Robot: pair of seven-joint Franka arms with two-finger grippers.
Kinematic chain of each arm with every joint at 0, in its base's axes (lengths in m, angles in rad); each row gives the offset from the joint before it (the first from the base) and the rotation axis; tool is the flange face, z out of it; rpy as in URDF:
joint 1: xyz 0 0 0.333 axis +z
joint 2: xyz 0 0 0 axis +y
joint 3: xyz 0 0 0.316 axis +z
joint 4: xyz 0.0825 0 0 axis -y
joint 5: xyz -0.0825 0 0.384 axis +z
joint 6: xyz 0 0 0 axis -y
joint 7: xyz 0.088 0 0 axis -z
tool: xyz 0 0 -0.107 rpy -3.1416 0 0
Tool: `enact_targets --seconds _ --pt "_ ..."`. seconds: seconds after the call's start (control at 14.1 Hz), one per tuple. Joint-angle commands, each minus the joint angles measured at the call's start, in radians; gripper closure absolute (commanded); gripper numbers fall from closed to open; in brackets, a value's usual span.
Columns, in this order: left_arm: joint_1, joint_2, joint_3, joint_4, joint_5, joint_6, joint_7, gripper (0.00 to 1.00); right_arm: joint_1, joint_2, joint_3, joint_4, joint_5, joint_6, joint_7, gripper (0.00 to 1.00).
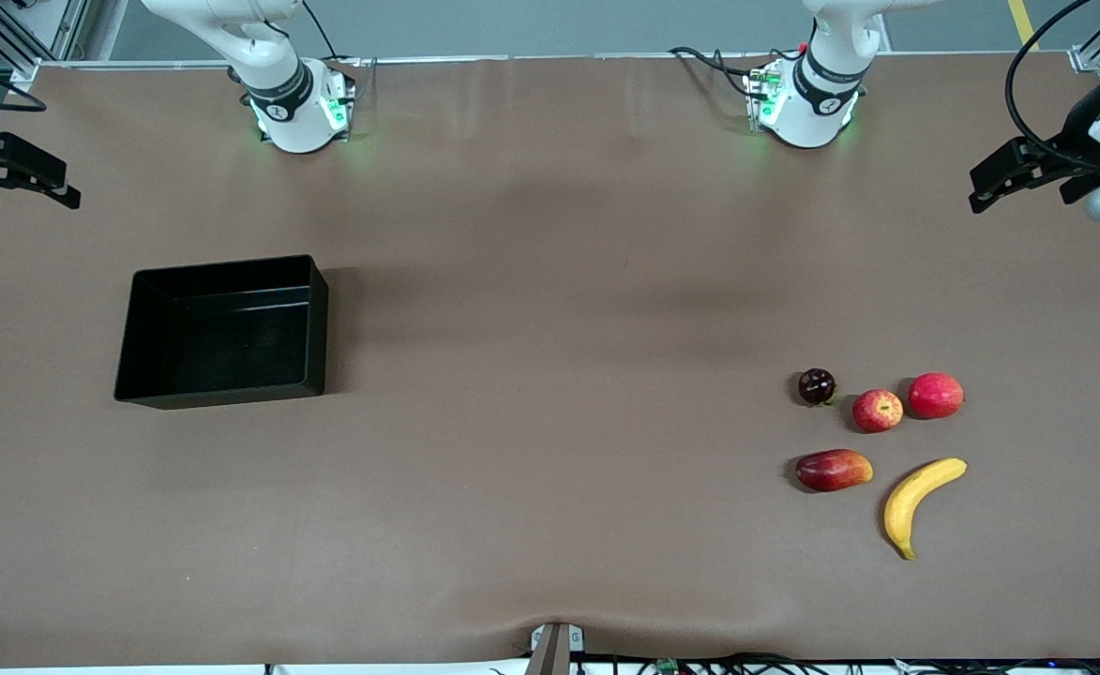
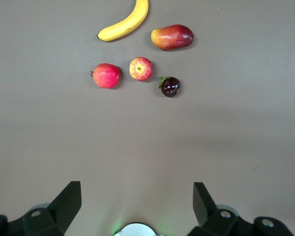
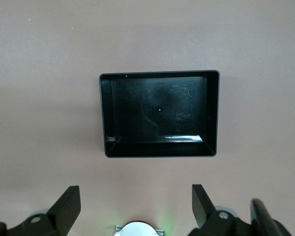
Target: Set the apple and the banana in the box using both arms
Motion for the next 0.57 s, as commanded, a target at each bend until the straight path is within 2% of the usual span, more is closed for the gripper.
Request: enact_targets --seconds 0.0,0.14,0.35,0.5 --pt "0.002 0.012 -0.003 0.036 0.0 -0.005 0.012 0.0 0.009 -0.03 -0.005 -0.03 -0.016 0.013 0.009 0.0" --pt "0.005 0.014 -0.003 0.036 0.002 -0.005 0.012 0.0 0.007 -0.027 -0.005 -0.03 -0.016 0.01 0.007 0.0" --pt "0.013 0.072 -0.001 0.043 0.011 0.019 0.021 0.0 0.0 0.002 -0.013 -0.011 -0.016 0.005 0.006 0.0" --pt "0.011 0.078 0.002 -0.019 0.037 0.105 0.021 0.0 -0.011 0.039 -0.014 0.012 -0.017 0.001 0.001 0.0"
